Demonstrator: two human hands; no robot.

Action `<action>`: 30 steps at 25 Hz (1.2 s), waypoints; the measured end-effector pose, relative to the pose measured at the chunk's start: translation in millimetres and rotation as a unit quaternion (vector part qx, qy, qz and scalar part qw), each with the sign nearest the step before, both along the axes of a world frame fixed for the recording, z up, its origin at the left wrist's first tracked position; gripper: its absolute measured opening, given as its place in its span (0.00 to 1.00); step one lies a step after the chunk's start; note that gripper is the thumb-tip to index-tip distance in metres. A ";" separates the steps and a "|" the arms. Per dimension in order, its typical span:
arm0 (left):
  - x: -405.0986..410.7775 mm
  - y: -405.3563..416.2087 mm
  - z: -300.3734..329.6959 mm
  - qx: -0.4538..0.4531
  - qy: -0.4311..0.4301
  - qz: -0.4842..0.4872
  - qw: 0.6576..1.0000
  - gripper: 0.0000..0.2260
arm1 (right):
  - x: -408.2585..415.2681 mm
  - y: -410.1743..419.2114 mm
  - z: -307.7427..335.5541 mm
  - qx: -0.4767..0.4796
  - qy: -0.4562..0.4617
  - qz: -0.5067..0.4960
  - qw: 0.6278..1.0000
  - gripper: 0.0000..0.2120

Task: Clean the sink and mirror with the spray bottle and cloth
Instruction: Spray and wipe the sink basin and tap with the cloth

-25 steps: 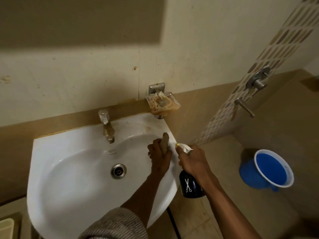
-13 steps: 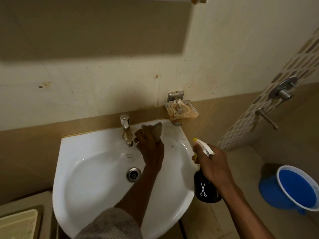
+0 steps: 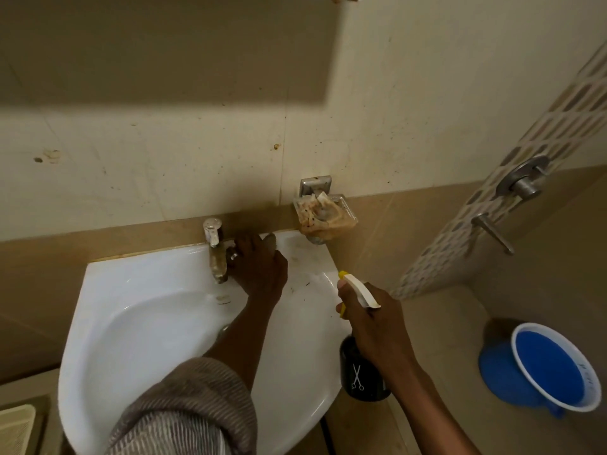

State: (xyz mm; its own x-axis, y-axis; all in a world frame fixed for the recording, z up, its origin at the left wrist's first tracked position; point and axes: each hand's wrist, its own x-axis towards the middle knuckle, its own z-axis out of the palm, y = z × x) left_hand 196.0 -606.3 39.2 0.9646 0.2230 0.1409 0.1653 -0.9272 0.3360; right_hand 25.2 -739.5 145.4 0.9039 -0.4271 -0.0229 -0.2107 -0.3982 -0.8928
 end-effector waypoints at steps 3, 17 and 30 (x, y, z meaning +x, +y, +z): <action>-2.9 -22.3 7.6 -0.023 0.007 -0.054 0.998 0.24 | -4.2 -5.3 -3.5 0.014 0.012 -0.014 1.000 0.15; -73.7 -100.0 -16.8 -0.133 0.001 -0.211 0.968 0.17 | -20.9 -36.5 19.7 0.005 -0.030 -0.071 0.997 0.23; -181.1 -7.6 17.9 -0.260 0.231 -0.427 0.835 0.12 | -23.5 -20.1 44.9 0.023 -0.052 -0.109 0.992 0.23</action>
